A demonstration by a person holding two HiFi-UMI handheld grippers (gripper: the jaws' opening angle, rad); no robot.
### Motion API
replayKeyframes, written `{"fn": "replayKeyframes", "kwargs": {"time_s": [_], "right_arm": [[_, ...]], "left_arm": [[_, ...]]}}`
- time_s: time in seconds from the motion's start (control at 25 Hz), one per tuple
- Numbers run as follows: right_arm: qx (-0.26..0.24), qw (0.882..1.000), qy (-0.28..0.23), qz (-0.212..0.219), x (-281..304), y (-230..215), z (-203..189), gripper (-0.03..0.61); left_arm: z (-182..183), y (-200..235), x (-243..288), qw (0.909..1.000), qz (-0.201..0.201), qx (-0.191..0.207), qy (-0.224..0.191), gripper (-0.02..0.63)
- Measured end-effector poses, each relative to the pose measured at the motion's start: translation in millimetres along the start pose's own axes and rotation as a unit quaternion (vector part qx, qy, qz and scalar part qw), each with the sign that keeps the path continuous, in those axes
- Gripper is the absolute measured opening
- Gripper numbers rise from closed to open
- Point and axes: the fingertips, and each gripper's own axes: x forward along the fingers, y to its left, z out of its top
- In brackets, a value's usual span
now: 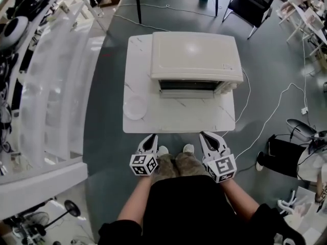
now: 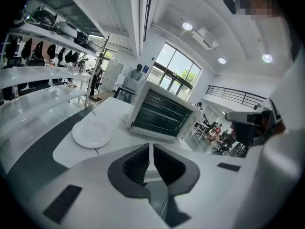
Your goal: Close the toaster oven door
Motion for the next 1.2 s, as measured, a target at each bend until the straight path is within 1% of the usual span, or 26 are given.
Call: {"fn": "replayKeyframes", "kwargs": {"time_s": [0.08, 0.16, 0.32, 0.4, 0.52, 0.64, 0.72, 0.8, 0.92, 1.04, 1.2], "right_arm": [[-0.001, 1.0, 0.007, 0.006, 7.9, 4.6, -2.1, 0.02], [0.005, 1.0, 0.011, 0.012, 15.8, 9.9, -3.3, 0.02], [0.014, 0.999, 0.03, 0.008, 30.7, 15.4, -4.2, 0.02], [0.014, 0.999, 0.041, 0.012, 35.3, 17.1, -11.5, 0.02], [0.005, 0.999, 0.049, 0.021, 43.2, 16.8, -22.2, 0.02], [0.002, 0.998, 0.051, 0.021, 48.9, 16.4, -18.1, 0.02], [0.001, 0.999, 0.05, 0.018, 52.1, 16.1, -14.2, 0.02], [0.0, 0.999, 0.052, 0.016, 53.5, 14.5, -15.4, 0.02], [-0.001, 0.998, 0.059, 0.009, 53.5, 11.6, -14.2, 0.02], [-0.002, 0.998, 0.07, 0.006, 48.9, 11.4, -20.7, 0.02], [-0.004, 0.998, 0.069, 0.002, 43.2, 10.1, -25.6, 0.02]], "left_arm": [[-7.4, 10.0, 10.5, 0.9995, 0.0, -0.031, 0.007, 0.028], [-14.2, 19.5, 21.4, 0.9974, -0.005, -0.07, 0.014, 0.1], [-28.9, 38.4, 45.4, 0.9891, -0.005, -0.144, 0.027, 0.123], [-34.8, 42.4, 56.7, 0.9849, -0.01, -0.169, 0.036, 0.132], [-43.0, 52.7, 72.7, 0.9787, -0.015, -0.2, 0.042, 0.132], [-50.7, 63.4, 79.5, 0.9678, -0.011, -0.249, 0.038, 0.132], [-57.0, 68.4, 82.8, 0.9615, -0.013, -0.272, 0.038, 0.132], [-66.0, 70.2, 87.4, 0.9564, -0.021, -0.288, 0.047, 0.132], [-73.9, 64.9, 90.9, 0.9455, -0.042, -0.319, 0.053, 0.132], [-75.2, 63.5, 89.0, 0.9357, -0.046, -0.348, 0.037, 0.129], [-73.3, 65.0, 91.4, 0.9232, -0.045, -0.381, 0.02, 0.076]]}}
